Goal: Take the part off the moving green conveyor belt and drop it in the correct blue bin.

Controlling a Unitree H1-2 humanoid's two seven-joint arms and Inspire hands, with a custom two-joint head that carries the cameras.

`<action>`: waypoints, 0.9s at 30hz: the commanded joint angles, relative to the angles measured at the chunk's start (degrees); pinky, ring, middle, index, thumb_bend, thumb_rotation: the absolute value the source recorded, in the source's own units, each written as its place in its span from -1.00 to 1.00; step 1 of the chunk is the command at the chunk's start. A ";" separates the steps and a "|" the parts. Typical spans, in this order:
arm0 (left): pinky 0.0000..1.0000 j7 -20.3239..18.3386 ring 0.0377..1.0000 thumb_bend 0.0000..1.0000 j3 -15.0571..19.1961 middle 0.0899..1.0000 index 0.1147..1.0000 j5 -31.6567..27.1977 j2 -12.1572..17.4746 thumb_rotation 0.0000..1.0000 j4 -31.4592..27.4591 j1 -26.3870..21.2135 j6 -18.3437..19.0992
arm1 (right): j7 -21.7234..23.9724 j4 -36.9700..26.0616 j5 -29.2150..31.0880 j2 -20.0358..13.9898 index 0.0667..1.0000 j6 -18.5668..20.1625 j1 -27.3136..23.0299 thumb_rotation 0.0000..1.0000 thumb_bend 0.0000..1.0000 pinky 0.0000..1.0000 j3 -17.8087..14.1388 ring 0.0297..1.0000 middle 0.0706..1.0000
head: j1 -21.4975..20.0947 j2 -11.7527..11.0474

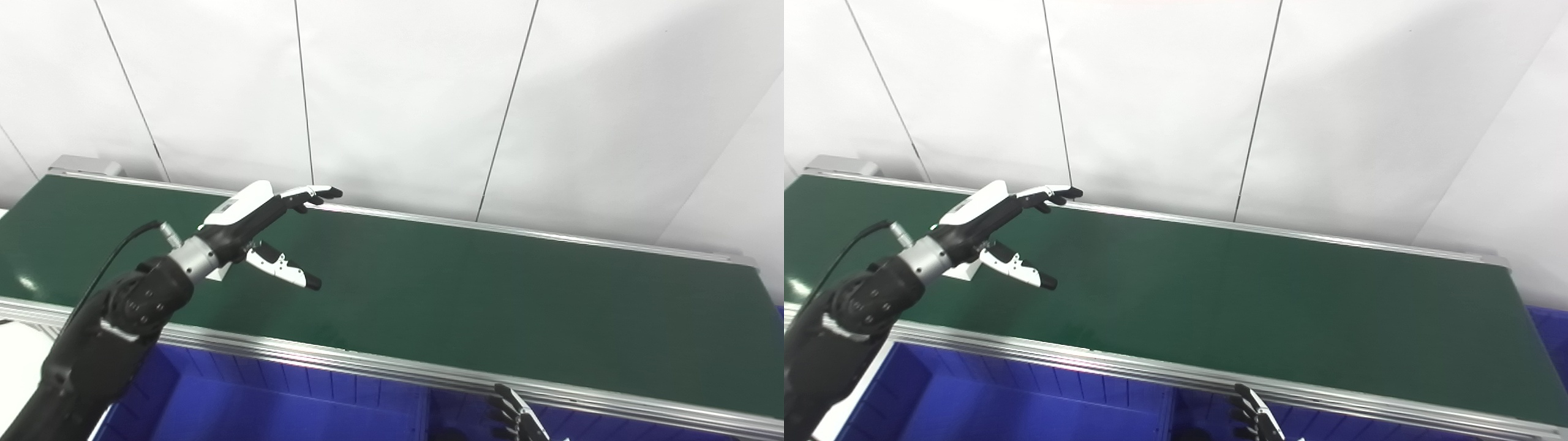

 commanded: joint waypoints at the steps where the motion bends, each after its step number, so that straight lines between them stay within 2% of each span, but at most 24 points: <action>1: 0.53 0.71 0.71 0.65 -0.27 0.75 0.71 1.87 1.95 -0.34 1.49 -4.03 -0.53 | -0.73 -1.10 0.62 -0.27 0.78 -3.41 -0.77 -0.52 0.69 0.43 0.22 0.59 0.65 | 0.32 -0.05; 11: 0.56 2.55 0.67 0.74 -4.22 0.74 0.72 7.21 2.03 -0.52 14.46 -10.77 -3.94 | -0.70 -1.02 2.27 -1.88 0.81 -3.41 -1.29 -0.49 0.69 0.48 1.75 0.63 0.68 | 0.67 -0.17; 16: 0.63 3.49 0.71 0.80 -6.09 0.77 0.74 11.19 2.18 -0.50 18.03 -12.40 -3.37 | -0.68 -1.09 2.57 -2.38 0.81 -3.41 -1.35 -0.49 0.69 0.48 2.29 0.64 0.69 | 0.84 -0.14; 23: 0.80 4.49 0.84 0.88 -8.61 0.85 0.78 14.81 2.51 -0.57 23.01 -14.42 -3.47 | -0.41 -1.19 3.49 -2.68 0.82 -3.41 -1.34 -0.50 0.69 0.49 2.59 0.64 0.69 | 0.85 -0.16; 27: 0.90 3.10 0.90 0.89 -10.20 0.89 0.81 16.01 3.10 -0.59 24.20 -14.93 -2.51 | -0.74 -1.43 3.46 -2.76 0.81 -3.42 -1.19 -0.48 0.69 0.49 2.61 0.64 0.69 | 1.82 -0.06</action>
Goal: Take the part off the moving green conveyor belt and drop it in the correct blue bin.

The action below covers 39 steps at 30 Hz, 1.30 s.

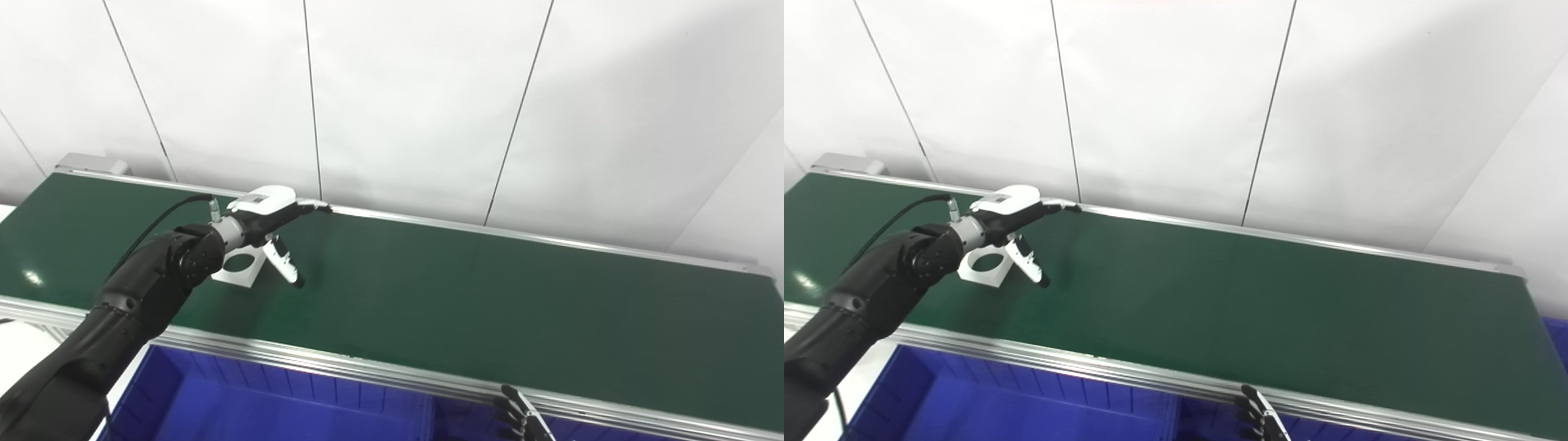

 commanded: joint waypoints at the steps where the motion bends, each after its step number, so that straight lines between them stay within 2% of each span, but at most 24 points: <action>1: 0.91 0.47 0.91 0.91 0.15 0.89 0.81 0.28 2.59 -0.60 -0.26 -3.23 -0.07 | -0.12 -1.52 0.67 -0.21 0.82 -3.37 -0.28 -0.48 0.70 0.49 0.05 0.64 0.69 | 0.24 0.03; 7: 0.87 -0.59 0.92 0.99 -0.82 0.89 0.81 0.32 3.52 -0.58 1.15 -3.22 -0.25 | 0.15 -1.47 1.06 -0.43 0.83 -3.36 -0.27 -0.45 0.69 0.51 -0.03 0.65 0.69 | 0.88 0.04; 13: 0.85 -0.92 0.90 0.99 -1.37 0.90 0.84 0.93 4.44 -0.56 1.78 -2.94 1.21 | -0.22 -1.81 0.53 -0.93 0.84 -3.37 -0.13 -0.43 0.68 0.50 -0.10 0.64 0.68 | 1.41 0.29; 18: 0.84 -2.53 0.92 0.94 -1.03 0.94 0.87 0.59 4.52 -0.60 1.08 -2.14 5.30 | 0.27 -2.10 1.44 -1.13 0.85 -3.35 0.04 -0.44 0.67 0.51 -0.26 0.65 0.69 | 1.67 0.34; 22: 0.81 -1.60 0.90 0.96 -1.53 0.92 0.85 0.88 4.63 -0.60 1.89 -1.98 5.32 | 0.32 -2.23 1.68 -1.15 0.84 -3.34 0.21 -0.44 0.67 0.51 -0.41 0.65 0.68 | 1.76 0.53; 30: 0.75 -0.04 0.89 0.90 -0.89 0.90 0.84 -0.41 3.21 -0.75 5.98 -2.04 6.41 | 0.41 -2.59 1.94 -1.27 0.85 -3.37 0.40 -0.47 0.65 0.50 -0.41 0.65 0.68 | 1.61 0.81; 32: 0.49 0.86 0.71 0.83 -0.53 0.88 0.81 -1.39 2.25 -0.92 7.79 -1.94 6.13 | 0.52 -2.89 2.23 -1.30 0.84 -3.35 0.56 -0.48 0.65 0.50 -0.44 0.64 0.68 | 1.55 1.01; 35: 0.29 2.71 0.56 0.60 -1.13 0.85 0.79 -1.44 0.86 -0.99 10.24 -1.87 5.99 | 0.22 -3.54 2.07 -1.28 0.84 -3.33 0.97 -0.48 0.65 0.50 -0.45 0.63 0.67 | 1.16 1.45; 39: 0.44 6.11 0.63 0.48 -1.82 0.79 0.72 -2.10 -0.68 -1.00 13.20 -1.78 3.39 | 0.44 -4.15 2.50 -1.33 0.85 -3.33 1.38 -0.49 0.64 0.50 -0.45 0.63 0.67 | 0.89 1.86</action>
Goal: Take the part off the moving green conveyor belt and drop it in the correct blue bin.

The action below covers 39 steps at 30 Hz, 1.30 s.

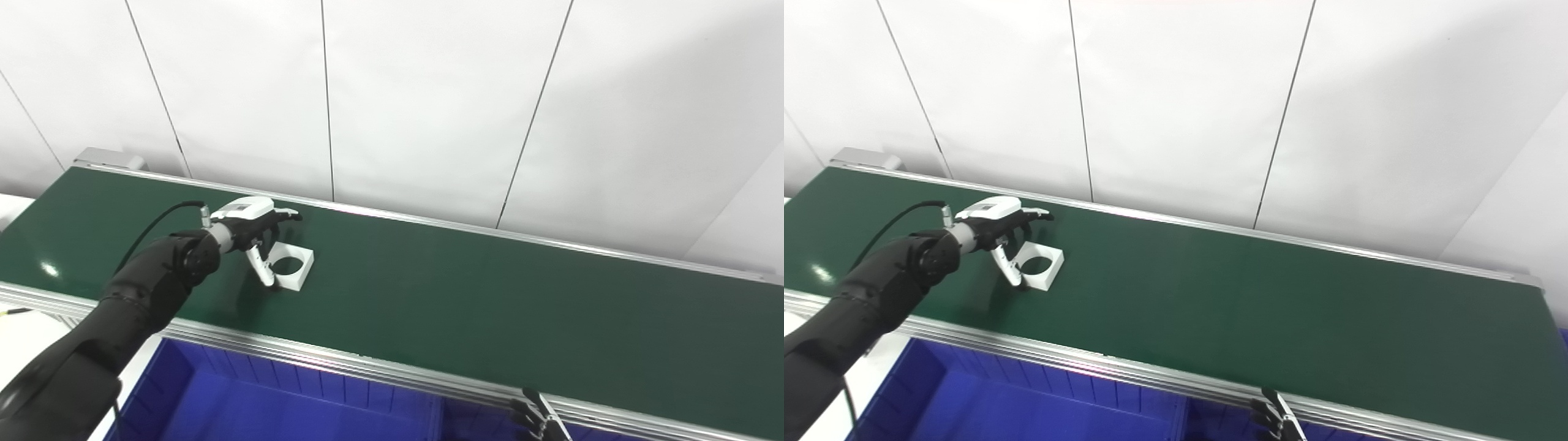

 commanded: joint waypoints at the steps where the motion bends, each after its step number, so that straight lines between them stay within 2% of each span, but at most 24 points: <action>1: 0.39 2.27 0.58 0.38 -0.65 0.71 0.64 -0.70 -0.80 -1.00 2.01 -0.38 -2.77 | 0.41 -2.17 0.84 -0.08 0.85 -3.32 0.22 -0.50 0.64 0.50 -0.26 0.63 0.67 | 0.01 0.02; 4: 0.28 5.34 0.42 0.16 -1.68 0.56 0.47 -0.57 -2.46 -1.00 4.81 -0.83 -5.29 | 0.04 -2.63 0.74 0.13 0.85 -3.36 0.60 -0.50 0.64 0.49 -0.33 0.63 0.67 | -0.06 0.43; 7: 0.14 6.35 0.22 -0.03 -2.24 0.34 0.35 -1.36 -3.57 -1.00 6.57 -1.19 -6.78 | -0.12 -3.12 0.74 0.38 0.85 -3.37 0.92 -0.51 0.64 0.49 -0.32 0.62 0.66 | -0.29 0.70; 11: 0.07 8.22 0.13 -0.06 -2.53 0.20 0.25 -2.52 -4.74 -1.00 8.01 -1.20 -8.66 | -0.22 -3.49 0.75 0.69 0.85 -3.35 1.21 -0.51 0.63 0.49 -0.38 0.62 0.66 | -0.46 1.01; 12: 0.03 8.73 0.08 -0.01 -2.77 -0.02 0.07 -2.59 -5.02 -1.00 8.38 -1.22 -9.00 | -0.35 -3.53 0.67 0.80 0.85 -3.35 1.25 -0.50 0.63 0.48 -0.43 0.61 0.66 | -0.49 1.08; 15: -0.13 8.05 -0.05 0.01 -3.20 -0.20 -0.04 -3.31 -5.41 -1.00 8.71 -1.32 -9.10 | -0.42 -3.62 0.63 1.07 0.85 -3.35 1.33 -0.49 0.64 0.49 -0.53 0.61 0.66 | -0.52 1.15; 20: -0.07 5.57 -0.04 0.03 -4.24 -0.14 -0.12 -4.16 -5.10 -1.00 9.44 -1.89 -9.53 | -0.89 -3.46 -0.31 1.33 0.85 -3.36 1.13 -0.50 0.63 0.49 -0.61 0.62 0.67 | -0.71 1.26; 23: -0.05 4.01 -0.03 0.03 -4.23 -0.12 -0.14 -5.19 -3.80 -1.00 6.89 -1.50 -9.60 | -0.97 -3.57 -0.55 1.43 0.85 -3.34 1.11 -0.47 0.63 0.49 -0.55 0.62 0.67 | -1.27 1.53; 25: -0.04 4.49 -0.02 0.03 -2.88 -0.11 -0.15 -6.78 -3.04 -1.00 4.69 -0.71 -10.75 | -1.02 -3.80 -0.56 1.61 0.84 -3.36 1.20 -0.47 0.64 0.49 -0.52 0.62 0.66 | -1.81 1.85; 27: -0.01 5.33 -0.02 0.03 -0.43 -0.09 -0.17 -9.72 -2.13 -1.00 1.60 0.58 -13.71 | -0.85 -3.92 -0.17 1.82 0.83 -3.36 1.26 -0.47 0.65 0.48 -0.54 0.61 0.66 | -2.70 2.24; 29: -0.05 5.10 -0.14 0.00 2.38 -0.08 -0.14 -13.00 -1.19 -1.00 -3.00 2.23 -15.34 | -0.68 -4.21 -0.14 1.98 0.83 -3.36 1.38 -0.47 0.66 0.49 -0.57 0.61 0.66 | -3.55 2.63; 33: -0.09 3.77 -0.17 0.00 8.39 -0.13 -0.09 -18.75 0.62 -1.00 -14.48 6.12 -16.06 | -1.12 -4.97 -1.47 2.53 0.82 -3.36 1.61 -0.46 0.66 0.47 -0.56 0.60 0.65 | -5.87 3.63; 39: -0.16 1.17 -0.20 -0.01 13.78 -0.13 -0.06 -26.62 1.87 -1.00 -21.97 9.34 -17.34 | -1.83 -5.36 -3.47 3.25 0.81 -3.36 1.44 -0.43 0.65 0.45 -0.40 0.58 0.64 | -8.74 5.05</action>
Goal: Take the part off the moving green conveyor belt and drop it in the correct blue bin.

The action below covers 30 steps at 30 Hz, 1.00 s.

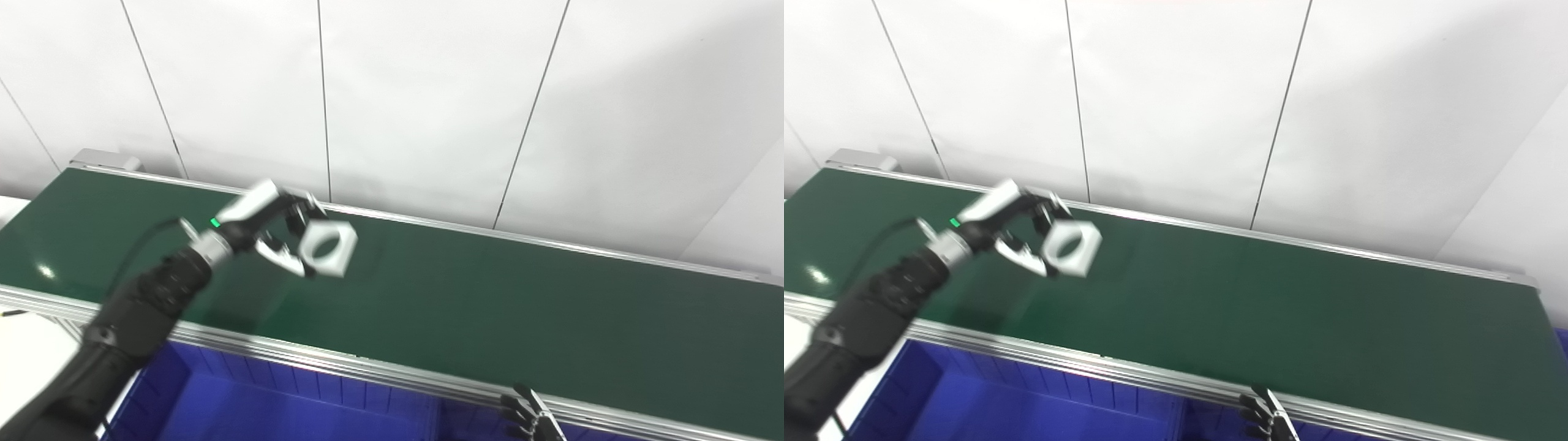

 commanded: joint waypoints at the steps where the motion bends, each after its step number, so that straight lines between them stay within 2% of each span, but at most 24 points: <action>1: -0.17 -0.92 -0.21 -0.01 1.85 -0.15 -0.05 -3.59 1.27 -1.00 -3.21 0.10 -1.63 | -0.84 -1.68 -0.54 0.57 0.81 -3.32 -0.03 -0.43 0.65 0.45 0.00 0.58 0.64 | -0.80 0.43; 5: -0.09 -3.38 -0.17 0.00 4.36 -0.11 -0.09 -10.12 0.67 -1.00 -6.28 2.69 -1.67 | -1.35 -2.06 -1.99 1.38 0.80 -3.29 0.04 -0.41 0.65 0.43 0.03 0.57 0.64 | -2.63 1.96; 9: -0.11 -5.72 -0.19 -0.01 6.37 -0.11 -0.07 -15.60 -0.44 -1.00 -8.93 6.03 -1.89 | -1.35 -2.66 -2.58 2.81 0.80 -3.12 0.08 -0.42 0.65 0.43 -0.11 0.57 0.64 | -6.93 4.76; 11: -0.10 -7.46 -0.19 -0.01 7.27 -0.11 -0.07 -17.89 -1.36 -1.00 -9.70 7.80 -1.92 | -1.37 -3.01 -3.39 3.48 0.79 -2.76 0.02 -0.40 0.65 0.44 -0.25 0.58 0.64 | -8.22 5.31; 14: -0.15 -8.88 -0.21 -0.01 7.90 -0.12 -0.05 -17.33 -3.02 -1.00 -9.73 10.42 -1.94 | -1.44 -3.73 -4.35 4.50 0.79 -1.91 -0.03 -0.38 0.67 0.46 -0.48 0.58 0.63 | -10.38 6.85; 17: -0.21 -10.19 -0.25 -0.01 7.03 -0.14 -0.03 -15.42 -4.52 -1.00 -8.69 12.92 -1.94 | -1.24 -4.73 -4.61 5.36 0.79 -0.85 -0.02 -0.39 0.67 0.46 -0.60 0.58 0.63 | -12.83 9.21; 20: -0.20 -10.47 -0.24 -0.01 4.81 -0.14 -0.03 -13.56 -6.56 -1.00 -8.48 15.75 -1.94 | -1.40 -5.85 -5.79 6.31 0.79 0.66 0.08 -0.40 0.67 0.44 -0.95 0.56 0.62 | -13.86 10.32; 21: -0.18 -10.47 -0.22 -0.01 4.07 -0.14 -0.04 -13.13 -7.15 -1.00 -8.70 16.62 -1.94 | -1.42 -6.52 -6.11 6.66 0.79 1.22 0.25 -0.41 0.67 0.43 -1.01 0.56 0.61 | -14.63 11.61; 22: -0.19 -10.48 -0.23 -0.01 3.62 -0.15 -0.04 -12.95 -7.46 -1.00 -8.85 17.12 -1.94 | -1.38 -7.00 -6.30 6.90 0.78 1.59 0.38 -0.42 0.67 0.42 -1.07 0.55 0.60 | -14.63 11.61; 27: -0.16 -7.31 -0.21 -0.01 -1.28 -0.14 -0.03 -8.57 -8.72 -1.00 -11.08 21.18 -1.94 | -1.08 -8.37 -6.56 7.63 0.77 2.32 0.52 -0.47 0.67 0.39 -1.46 0.53 0.59 | -15.29 13.20; 30: -0.13 -5.89 -0.19 -0.01 -2.93 -0.13 -0.05 -8.04 -9.73 -1.00 -11.85 23.39 -1.94 | -0.87 -9.24 -6.66 7.82 0.77 2.84 0.69 -0.47 0.66 0.39 -1.57 0.53 0.58 | -15.61 13.83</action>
